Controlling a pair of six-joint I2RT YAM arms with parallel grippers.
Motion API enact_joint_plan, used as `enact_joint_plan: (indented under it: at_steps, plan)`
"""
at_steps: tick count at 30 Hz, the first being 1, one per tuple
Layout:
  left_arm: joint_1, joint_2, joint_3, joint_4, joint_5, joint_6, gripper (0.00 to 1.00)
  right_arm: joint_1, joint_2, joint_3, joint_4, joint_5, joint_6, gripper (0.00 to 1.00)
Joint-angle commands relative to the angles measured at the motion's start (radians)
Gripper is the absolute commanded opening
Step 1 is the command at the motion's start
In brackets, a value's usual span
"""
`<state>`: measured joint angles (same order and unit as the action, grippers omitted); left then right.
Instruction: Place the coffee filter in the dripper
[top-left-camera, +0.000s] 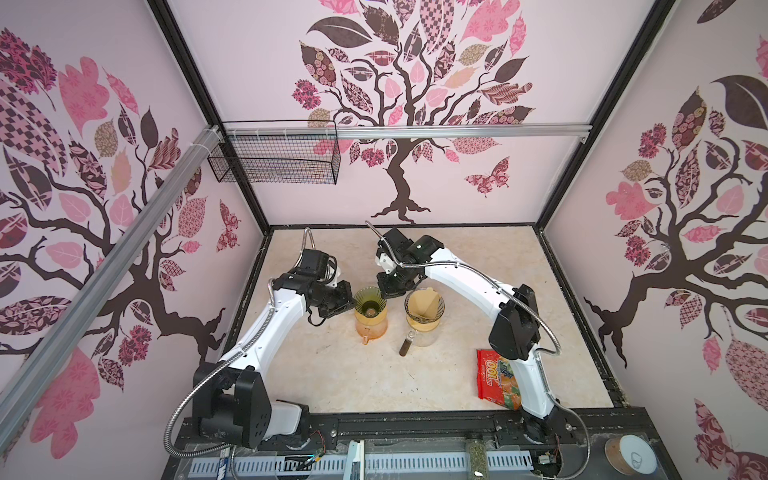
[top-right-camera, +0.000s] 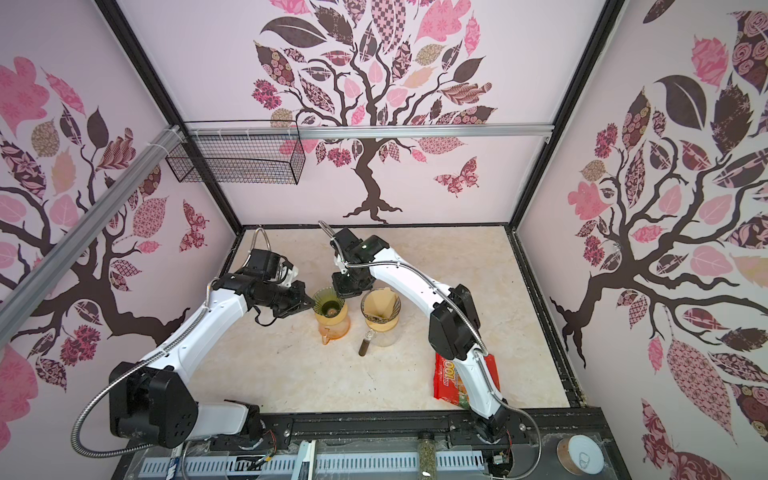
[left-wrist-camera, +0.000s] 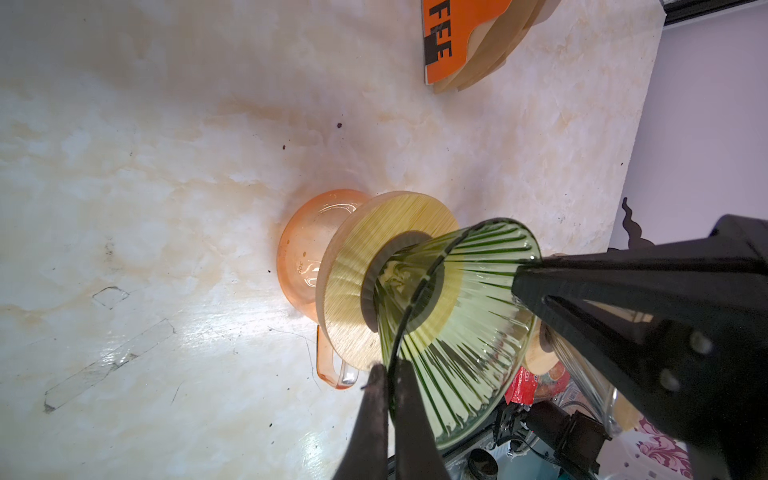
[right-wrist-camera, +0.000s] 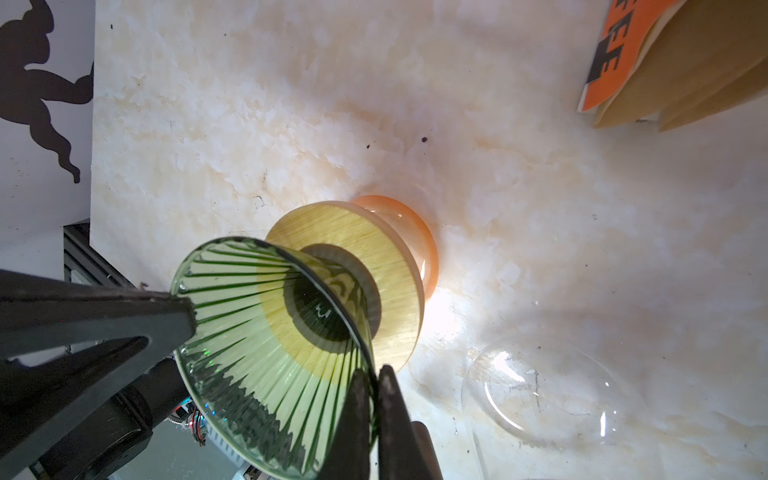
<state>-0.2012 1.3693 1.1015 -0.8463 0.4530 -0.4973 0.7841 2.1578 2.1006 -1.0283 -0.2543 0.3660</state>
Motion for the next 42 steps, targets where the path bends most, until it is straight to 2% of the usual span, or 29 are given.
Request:
enact_joint_plan:
  at_steps: [1,16,26,42]
  plan:
    - [-0.018,0.024,0.001,0.001,0.024,0.023,0.00,-0.004,-0.001,-0.007,-0.045,0.033,-0.010,0.05]
    - [-0.019,-0.012,0.064,-0.017,0.016,0.005,0.00,-0.011,-0.014,0.025,-0.050,0.026,-0.005,0.08]
    - [-0.018,-0.021,0.103,-0.040,0.003,0.007,0.07,-0.012,-0.006,0.051,-0.061,0.028,-0.004,0.08]
    - [-0.019,-0.006,0.081,-0.036,-0.002,0.011,0.10,-0.014,0.005,0.067,-0.074,0.026,-0.004,0.12]
